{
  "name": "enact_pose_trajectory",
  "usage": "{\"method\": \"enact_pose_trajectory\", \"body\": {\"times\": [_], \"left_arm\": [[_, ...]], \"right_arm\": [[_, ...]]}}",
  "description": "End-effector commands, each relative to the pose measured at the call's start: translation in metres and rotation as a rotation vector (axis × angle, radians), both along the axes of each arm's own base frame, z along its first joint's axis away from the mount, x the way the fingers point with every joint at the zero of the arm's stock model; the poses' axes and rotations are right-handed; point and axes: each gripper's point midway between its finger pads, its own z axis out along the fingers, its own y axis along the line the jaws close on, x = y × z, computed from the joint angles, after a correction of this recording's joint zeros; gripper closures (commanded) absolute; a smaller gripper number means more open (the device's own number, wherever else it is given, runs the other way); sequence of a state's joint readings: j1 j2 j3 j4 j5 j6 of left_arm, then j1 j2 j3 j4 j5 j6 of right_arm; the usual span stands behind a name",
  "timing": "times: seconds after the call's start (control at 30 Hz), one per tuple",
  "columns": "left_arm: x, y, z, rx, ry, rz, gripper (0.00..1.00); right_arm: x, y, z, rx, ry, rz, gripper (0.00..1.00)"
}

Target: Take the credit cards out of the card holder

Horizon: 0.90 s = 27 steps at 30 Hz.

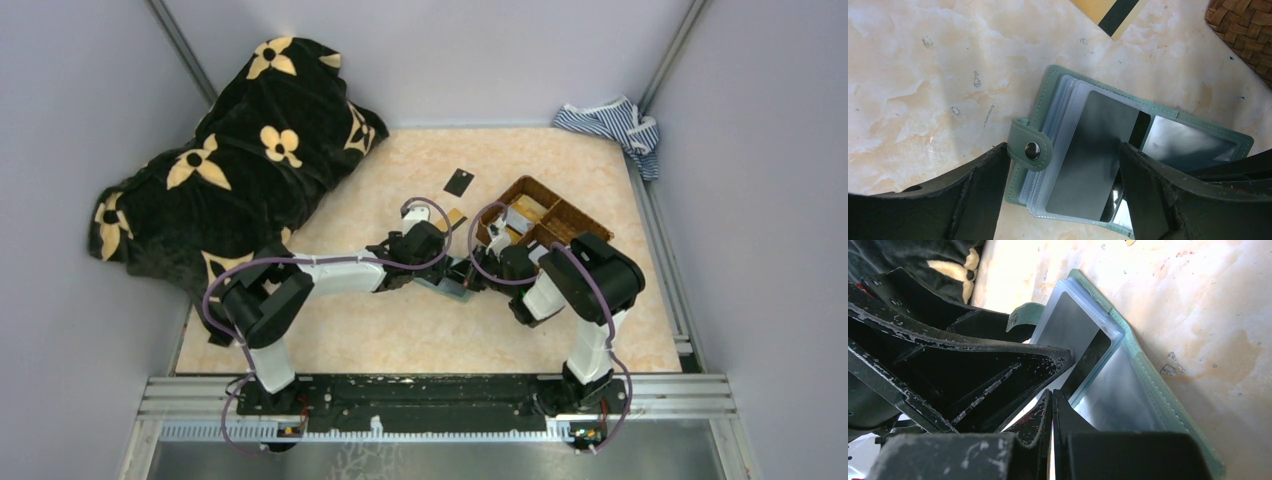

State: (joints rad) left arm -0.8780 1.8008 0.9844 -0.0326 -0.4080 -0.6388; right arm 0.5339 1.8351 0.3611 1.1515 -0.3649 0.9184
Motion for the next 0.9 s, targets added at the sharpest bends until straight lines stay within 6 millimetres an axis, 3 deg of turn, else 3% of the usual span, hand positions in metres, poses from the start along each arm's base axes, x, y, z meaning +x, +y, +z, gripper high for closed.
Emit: {"method": "enact_pose_trajectory", "body": {"times": [0.0,0.2,0.43,0.67,0.87], "left_arm": [[-0.044,0.034,-0.065,0.147,0.225,-0.029,0.15],[-0.040,0.039,-0.058,0.156,0.206,-0.014,0.15],[-0.022,0.040,-0.016,0.130,0.098,-0.016,0.15],[-0.007,0.046,-0.018,0.171,0.094,-0.006,0.15],[-0.005,0.064,-0.014,0.201,0.082,0.026,0.15]], "right_arm": [[-0.012,0.001,-0.008,0.018,0.074,0.024,1.00],[-0.015,-0.005,-0.015,-0.018,0.094,0.010,1.00],[-0.022,-0.007,-0.026,-0.041,0.137,0.022,1.00],[-0.029,-0.018,-0.029,-0.084,0.145,-0.005,1.00],[-0.028,-0.021,-0.030,-0.116,0.136,-0.009,1.00]]}}
